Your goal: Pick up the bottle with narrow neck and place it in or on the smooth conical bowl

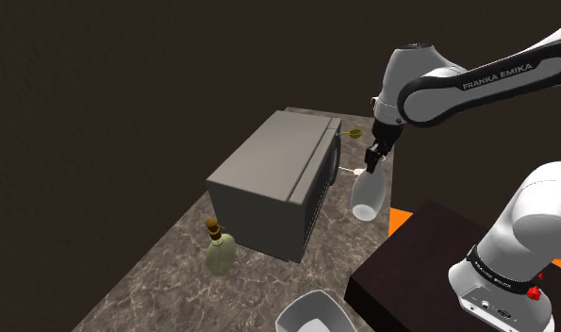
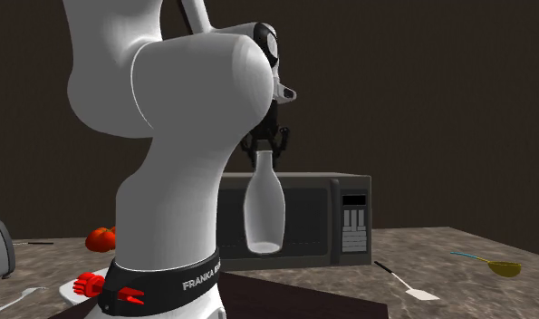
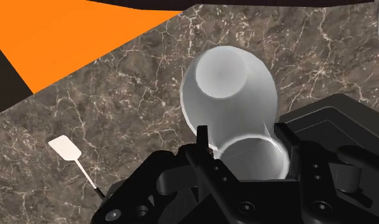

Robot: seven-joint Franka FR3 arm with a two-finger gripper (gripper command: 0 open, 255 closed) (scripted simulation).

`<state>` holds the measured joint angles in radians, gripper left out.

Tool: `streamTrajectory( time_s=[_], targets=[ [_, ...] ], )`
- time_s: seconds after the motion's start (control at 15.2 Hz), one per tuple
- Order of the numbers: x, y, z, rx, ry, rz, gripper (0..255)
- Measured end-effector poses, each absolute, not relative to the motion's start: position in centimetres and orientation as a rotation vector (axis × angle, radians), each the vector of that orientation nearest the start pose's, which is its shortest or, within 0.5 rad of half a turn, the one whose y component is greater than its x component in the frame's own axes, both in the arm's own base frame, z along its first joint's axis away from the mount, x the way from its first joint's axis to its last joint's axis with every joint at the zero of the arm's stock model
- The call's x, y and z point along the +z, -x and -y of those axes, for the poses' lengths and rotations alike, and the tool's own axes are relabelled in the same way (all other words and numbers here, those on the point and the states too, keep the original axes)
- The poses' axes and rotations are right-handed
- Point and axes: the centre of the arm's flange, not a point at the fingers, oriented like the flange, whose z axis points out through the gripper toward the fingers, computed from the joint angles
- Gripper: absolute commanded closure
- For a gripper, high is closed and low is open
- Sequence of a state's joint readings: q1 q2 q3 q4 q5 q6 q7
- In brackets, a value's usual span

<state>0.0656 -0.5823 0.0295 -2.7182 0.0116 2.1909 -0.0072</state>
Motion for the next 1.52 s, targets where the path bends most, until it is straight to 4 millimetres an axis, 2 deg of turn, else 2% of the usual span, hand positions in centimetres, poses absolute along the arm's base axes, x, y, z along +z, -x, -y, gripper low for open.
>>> streamTrajectory(
  time_s=[1.19, 1.52],
  targets=[
    [44.6, -27.5, -25.0, -0.087, 3.143, 0.142, 255],
    [46.2, -24.7, -31.7, -0.086, 3.143, 0.144, 255]
  ],
)
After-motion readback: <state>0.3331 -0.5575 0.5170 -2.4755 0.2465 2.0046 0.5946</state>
